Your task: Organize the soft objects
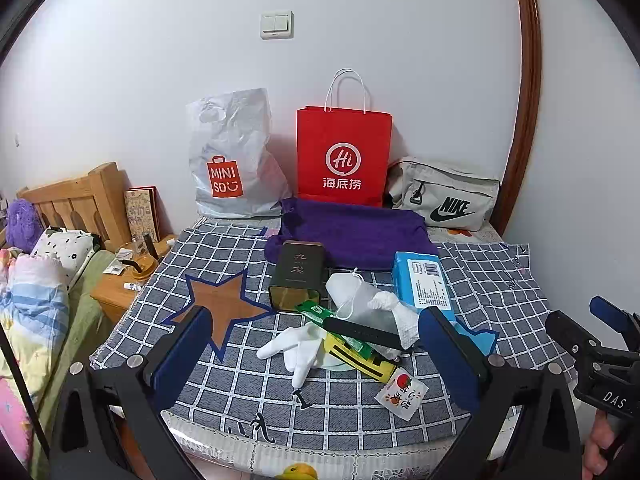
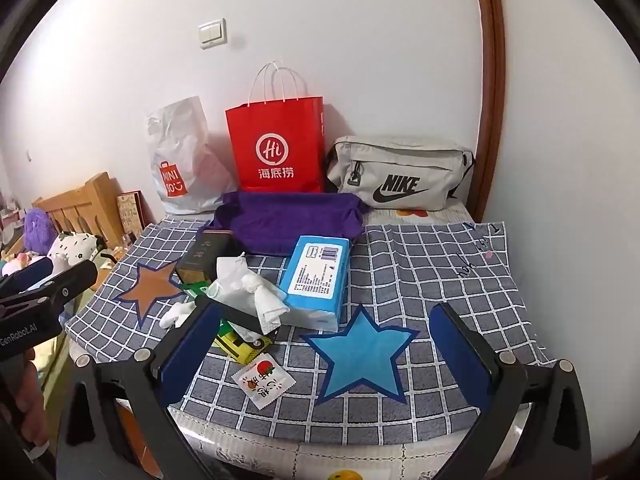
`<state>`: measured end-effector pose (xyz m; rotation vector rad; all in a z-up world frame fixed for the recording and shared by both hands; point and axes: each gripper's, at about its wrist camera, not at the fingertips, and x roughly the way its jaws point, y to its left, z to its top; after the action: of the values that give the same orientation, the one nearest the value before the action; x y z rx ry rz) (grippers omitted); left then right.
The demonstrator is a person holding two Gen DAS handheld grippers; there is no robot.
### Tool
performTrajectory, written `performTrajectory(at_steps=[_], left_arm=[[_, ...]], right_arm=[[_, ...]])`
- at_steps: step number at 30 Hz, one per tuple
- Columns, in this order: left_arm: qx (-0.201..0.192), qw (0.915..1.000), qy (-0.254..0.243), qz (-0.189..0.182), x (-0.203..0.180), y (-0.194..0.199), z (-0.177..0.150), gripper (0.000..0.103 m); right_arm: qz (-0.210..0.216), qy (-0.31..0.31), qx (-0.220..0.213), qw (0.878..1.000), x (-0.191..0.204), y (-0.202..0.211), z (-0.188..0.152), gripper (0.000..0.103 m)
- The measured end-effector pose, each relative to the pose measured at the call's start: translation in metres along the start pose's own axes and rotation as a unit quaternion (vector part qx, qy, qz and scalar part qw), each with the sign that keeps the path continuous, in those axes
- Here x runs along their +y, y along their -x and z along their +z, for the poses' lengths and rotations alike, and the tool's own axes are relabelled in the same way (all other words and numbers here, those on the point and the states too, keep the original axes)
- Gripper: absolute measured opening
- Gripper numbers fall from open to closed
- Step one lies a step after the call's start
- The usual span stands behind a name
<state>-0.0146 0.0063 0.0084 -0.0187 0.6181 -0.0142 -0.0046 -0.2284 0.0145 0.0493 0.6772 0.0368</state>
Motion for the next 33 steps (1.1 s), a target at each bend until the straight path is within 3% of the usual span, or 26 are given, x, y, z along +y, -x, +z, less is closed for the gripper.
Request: performTrajectory(at_steps=[33], left_arm=[[-0.003, 1.0, 0.003, 0.0, 0.0019, 0.0007, -0.0011, 0.103]], right_arm=[[0.005, 0.001, -0.011, 1.0, 0.0041, 0.0068, -0.0011, 0.103]])
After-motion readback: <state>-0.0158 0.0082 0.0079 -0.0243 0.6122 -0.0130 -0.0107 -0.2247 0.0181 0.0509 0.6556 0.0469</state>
